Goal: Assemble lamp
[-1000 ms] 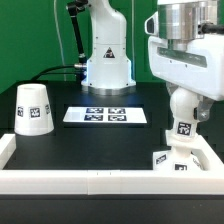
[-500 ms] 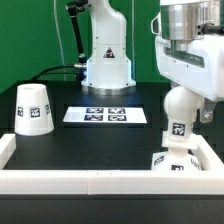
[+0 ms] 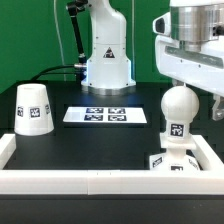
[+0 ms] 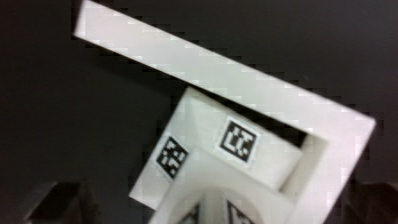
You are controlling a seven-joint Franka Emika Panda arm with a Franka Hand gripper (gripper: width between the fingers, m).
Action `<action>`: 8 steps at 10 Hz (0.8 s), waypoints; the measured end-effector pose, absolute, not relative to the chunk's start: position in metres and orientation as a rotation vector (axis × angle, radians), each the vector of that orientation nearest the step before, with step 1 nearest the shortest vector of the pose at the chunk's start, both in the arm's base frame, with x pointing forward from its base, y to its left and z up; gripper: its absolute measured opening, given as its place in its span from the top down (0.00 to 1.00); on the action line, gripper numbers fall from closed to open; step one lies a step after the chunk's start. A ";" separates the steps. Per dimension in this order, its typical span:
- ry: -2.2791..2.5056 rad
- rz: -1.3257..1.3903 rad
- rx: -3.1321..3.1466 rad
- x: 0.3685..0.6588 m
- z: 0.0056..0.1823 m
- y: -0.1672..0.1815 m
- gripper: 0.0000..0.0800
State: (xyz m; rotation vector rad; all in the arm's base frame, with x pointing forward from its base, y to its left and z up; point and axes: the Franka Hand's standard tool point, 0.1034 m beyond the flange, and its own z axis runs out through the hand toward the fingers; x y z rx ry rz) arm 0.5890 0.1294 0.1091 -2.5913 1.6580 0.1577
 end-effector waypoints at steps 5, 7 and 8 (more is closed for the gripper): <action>1.549 0.154 -2.659 0.569 0.105 0.140 0.13; 1.539 0.166 -2.671 0.565 0.103 0.140 0.13; 1.539 0.166 -2.671 0.565 0.103 0.140 0.13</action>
Offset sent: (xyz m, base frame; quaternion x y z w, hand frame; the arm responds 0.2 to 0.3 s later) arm -0.0299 -0.0061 -0.0026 -0.0497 0.0210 -0.0679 0.9962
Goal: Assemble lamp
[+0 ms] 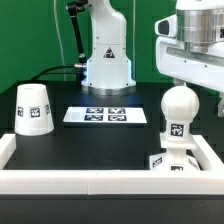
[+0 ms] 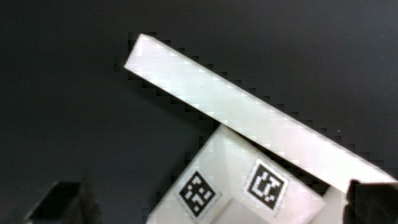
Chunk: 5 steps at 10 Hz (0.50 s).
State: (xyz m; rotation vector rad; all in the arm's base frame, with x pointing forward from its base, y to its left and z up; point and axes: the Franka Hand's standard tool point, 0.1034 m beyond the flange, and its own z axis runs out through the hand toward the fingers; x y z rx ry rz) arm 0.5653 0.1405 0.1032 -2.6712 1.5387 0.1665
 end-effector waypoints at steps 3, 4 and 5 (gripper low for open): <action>1.272 0.173 -2.835 0.548 0.101 0.134 0.13; 1.119 0.162 -2.912 0.545 0.101 0.122 0.13; 1.005 0.141 -2.952 0.542 0.102 0.104 0.13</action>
Offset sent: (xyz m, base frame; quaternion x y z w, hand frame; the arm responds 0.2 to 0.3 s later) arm -0.0250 -0.0543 0.0011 -0.0866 0.0696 -0.2575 0.9599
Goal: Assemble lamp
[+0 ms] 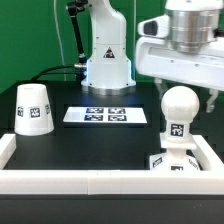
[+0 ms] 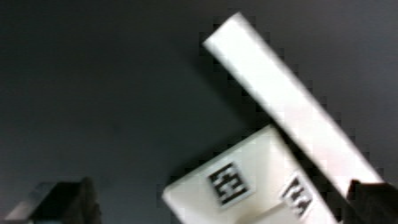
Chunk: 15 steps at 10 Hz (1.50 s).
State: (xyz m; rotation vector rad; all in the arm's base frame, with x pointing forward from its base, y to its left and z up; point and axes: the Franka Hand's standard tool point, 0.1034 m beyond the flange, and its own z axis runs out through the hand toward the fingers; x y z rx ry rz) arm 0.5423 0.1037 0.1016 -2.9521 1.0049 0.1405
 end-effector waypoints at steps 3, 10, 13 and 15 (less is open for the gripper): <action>0.910 0.135 -2.973 0.532 0.103 0.070 0.13; 0.560 0.105 -3.074 0.509 0.099 0.008 0.13; 0.261 0.029 -3.130 0.492 0.095 -0.050 0.13; 0.310 0.027 -3.121 0.489 0.096 -0.068 0.13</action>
Offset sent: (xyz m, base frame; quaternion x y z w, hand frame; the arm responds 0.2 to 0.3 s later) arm 0.0000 -0.0300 0.0000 0.0000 0.0000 0.0000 1.0000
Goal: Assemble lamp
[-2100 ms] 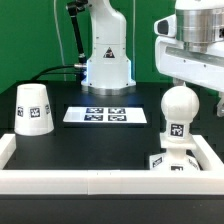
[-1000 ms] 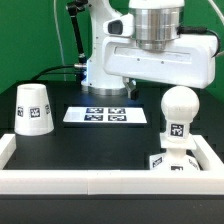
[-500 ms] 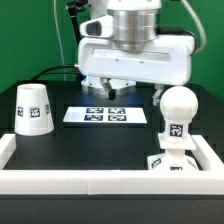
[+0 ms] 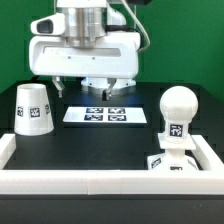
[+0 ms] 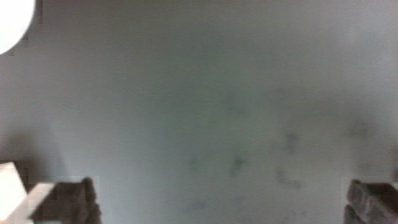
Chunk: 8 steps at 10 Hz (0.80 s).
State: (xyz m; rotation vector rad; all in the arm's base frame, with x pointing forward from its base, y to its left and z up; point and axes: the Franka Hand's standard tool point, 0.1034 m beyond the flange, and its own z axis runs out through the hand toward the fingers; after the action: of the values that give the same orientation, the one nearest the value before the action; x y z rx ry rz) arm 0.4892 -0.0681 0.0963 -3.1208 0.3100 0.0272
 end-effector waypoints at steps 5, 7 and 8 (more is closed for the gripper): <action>0.286 0.036 -3.127 0.479 0.095 -0.104 0.13; 0.273 0.039 -3.122 0.456 0.100 -0.132 0.13; 0.274 0.037 -3.121 0.450 0.103 -0.137 0.13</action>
Offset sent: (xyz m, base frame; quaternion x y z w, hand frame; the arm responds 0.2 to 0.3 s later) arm 0.0000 -0.0300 0.0000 0.0000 0.0000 0.0000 1.0000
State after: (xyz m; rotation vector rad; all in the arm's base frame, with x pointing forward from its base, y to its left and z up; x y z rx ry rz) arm 0.4499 -0.1374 0.1034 -3.1205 0.2735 0.0368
